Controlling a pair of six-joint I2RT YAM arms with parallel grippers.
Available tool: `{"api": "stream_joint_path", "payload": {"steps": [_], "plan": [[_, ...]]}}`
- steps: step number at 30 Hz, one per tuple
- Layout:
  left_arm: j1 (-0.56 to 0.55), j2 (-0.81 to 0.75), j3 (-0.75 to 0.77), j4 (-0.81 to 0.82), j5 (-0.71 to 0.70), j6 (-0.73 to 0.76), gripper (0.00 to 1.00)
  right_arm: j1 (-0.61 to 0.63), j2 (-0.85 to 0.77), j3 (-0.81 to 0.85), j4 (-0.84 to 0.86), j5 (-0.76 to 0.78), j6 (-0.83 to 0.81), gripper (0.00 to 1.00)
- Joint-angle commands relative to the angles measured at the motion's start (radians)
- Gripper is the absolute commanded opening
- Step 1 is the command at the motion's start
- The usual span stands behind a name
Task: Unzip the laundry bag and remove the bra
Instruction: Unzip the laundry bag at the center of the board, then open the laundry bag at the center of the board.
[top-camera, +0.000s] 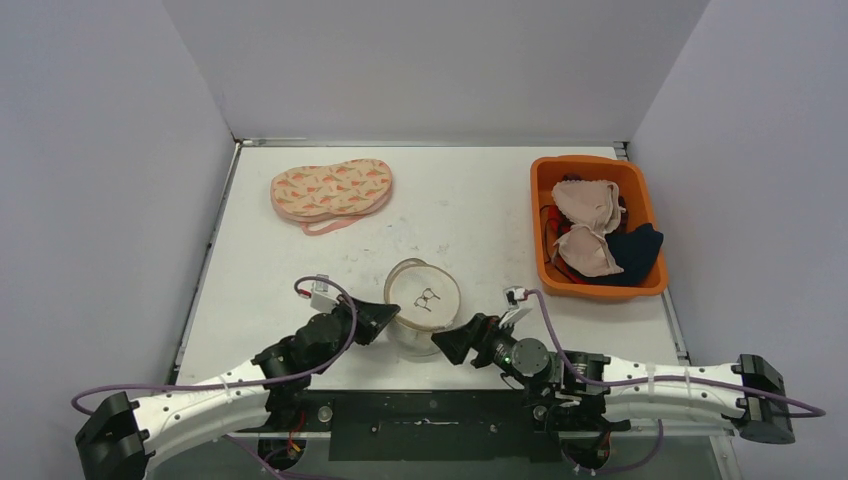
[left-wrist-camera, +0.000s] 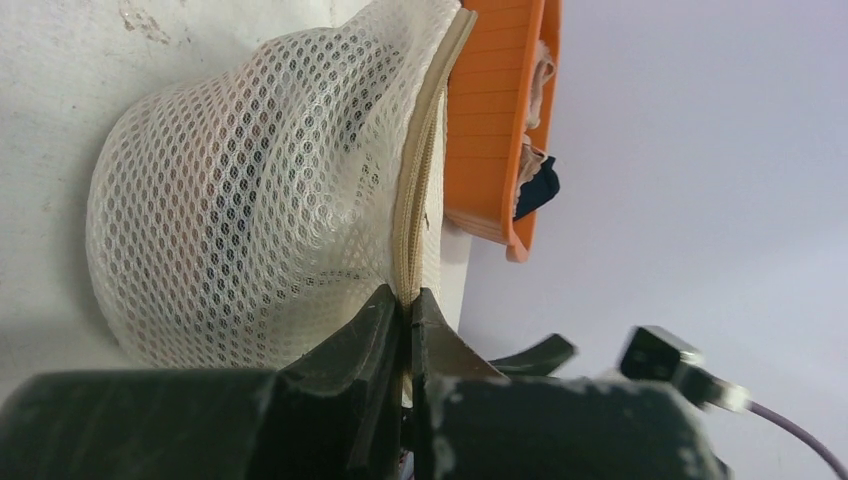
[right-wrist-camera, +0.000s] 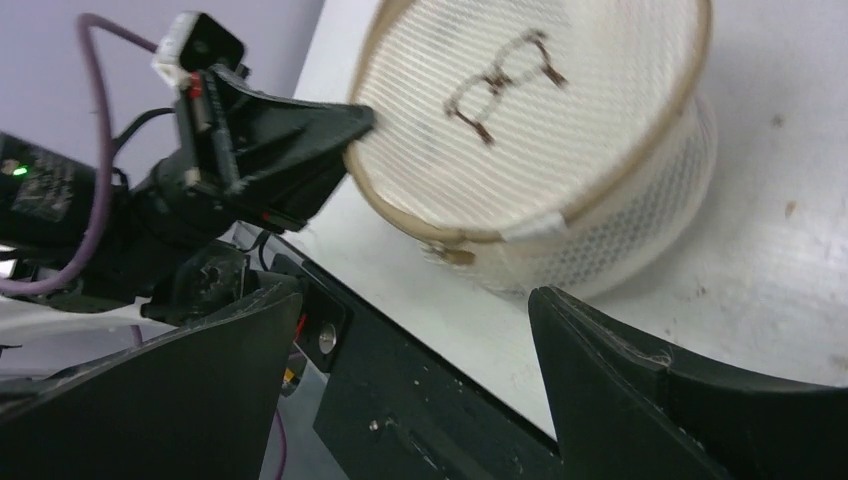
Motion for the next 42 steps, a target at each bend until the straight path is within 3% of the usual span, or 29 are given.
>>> {"api": "stream_joint_path", "payload": {"steps": [1, 5, 9, 19, 25, 28, 30, 34, 36, 38, 40, 42], "plan": [[-0.038, -0.019, -0.066, 0.273, -0.149, 0.002, 0.0, -0.003, 0.003, -0.104, 0.234, 0.037, 0.264, 0.89], [-0.078, -0.007, -0.115, 0.418, -0.242, 0.082, 0.0, 0.0, 0.061, -0.182, 0.417, 0.112, 0.319, 0.92], [-0.122, 0.032, -0.137, 0.478, -0.304, 0.142, 0.0, -0.039, 0.177, -0.203, 0.628, 0.087, 0.336, 0.92], [-0.198, 0.147, -0.132, 0.598, -0.362, 0.216, 0.0, -0.135, 0.412, -0.159, 0.777, -0.023, 0.471, 0.88], [-0.272, 0.179, -0.119, 0.614, -0.456, 0.27, 0.0, -0.17, 0.585, -0.12, 0.887, -0.103, 0.561, 0.78], [-0.293, 0.189, -0.118, 0.615, -0.488, 0.281, 0.0, -0.171, 0.638, -0.111, 0.949, -0.113, 0.584, 0.68], [-0.302, 0.193, -0.12, 0.614, -0.504, 0.284, 0.0, -0.172, 0.653, -0.101, 0.959, -0.122, 0.58, 0.56], [-0.306, 0.158, -0.105, 0.543, -0.511, 0.296, 0.0, -0.2, 0.622, -0.099, 0.888, -0.157, 0.508, 0.11], [-0.306, 0.095, -0.069, 0.367, -0.508, 0.268, 0.14, -0.233, 0.572, -0.092, 0.786, -0.194, 0.428, 0.05], [-0.308, 0.02, 0.007, 0.084, -0.518, 0.225, 0.38, -0.296, 0.53, -0.074, 0.69, -0.321, 0.323, 0.05], [-0.309, -0.043, 0.078, -0.184, -0.526, 0.191, 0.54, -0.37, 0.492, -0.035, 0.573, -0.462, 0.191, 0.05], [-0.309, -0.115, 0.122, -0.379, -0.518, 0.171, 0.66, -0.44, 0.454, 0.032, 0.418, -0.567, 0.024, 0.05]]}}
